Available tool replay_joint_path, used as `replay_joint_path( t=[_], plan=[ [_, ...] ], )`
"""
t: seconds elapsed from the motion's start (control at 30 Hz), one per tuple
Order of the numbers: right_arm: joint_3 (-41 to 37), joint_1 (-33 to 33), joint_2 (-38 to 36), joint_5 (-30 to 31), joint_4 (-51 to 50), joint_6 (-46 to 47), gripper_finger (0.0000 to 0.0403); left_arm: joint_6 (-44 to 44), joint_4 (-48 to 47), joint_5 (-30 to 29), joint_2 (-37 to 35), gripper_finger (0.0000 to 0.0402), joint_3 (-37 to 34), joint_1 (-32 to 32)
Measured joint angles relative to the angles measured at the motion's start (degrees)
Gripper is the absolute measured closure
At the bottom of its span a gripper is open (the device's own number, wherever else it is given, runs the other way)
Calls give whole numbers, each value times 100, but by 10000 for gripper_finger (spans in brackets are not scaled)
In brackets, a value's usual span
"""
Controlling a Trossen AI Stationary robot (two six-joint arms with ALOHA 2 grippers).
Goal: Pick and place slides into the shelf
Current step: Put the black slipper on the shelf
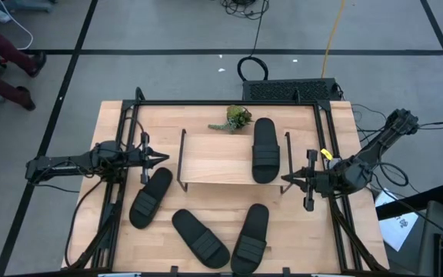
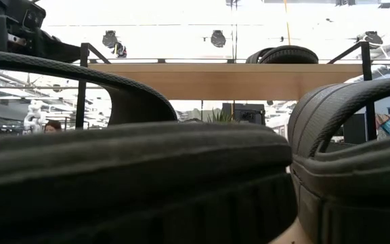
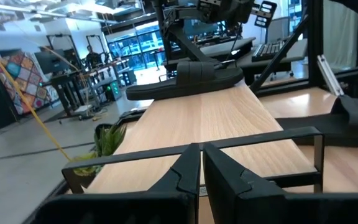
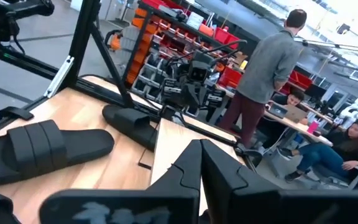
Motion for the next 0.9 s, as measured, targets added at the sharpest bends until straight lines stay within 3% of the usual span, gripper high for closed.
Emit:
replay_joint_path(
  t=[0.13, 0.23, 0.4, 0.47, 0.63, 0.9],
  plan=[
    [0, -27, -458, -4, -335, 192, 403, 282, 13, 0, 0, 376, 0, 0],
    [0, -192, -1190, -122, -979, 472, 403, 477, 90, 0, 0, 376, 0, 0],
    [12, -692, -2130, -1896, -1668, 1050, 403, 516, 272, 0, 0, 376, 0, 2],
    [22, -901, -2285, -2105, -1961, 1249, 403, 516, 311, 0, 0, 376, 0, 1],
    [528, -1562, -2424, -1647, -3563, 2232, 403, 514, 344, 0, 0, 376, 0, 1],
    [686, -2092, -2825, -1519, -4662, 3292, 403, 468, 310, 3, 0, 376, 0, 0]
  ],
)
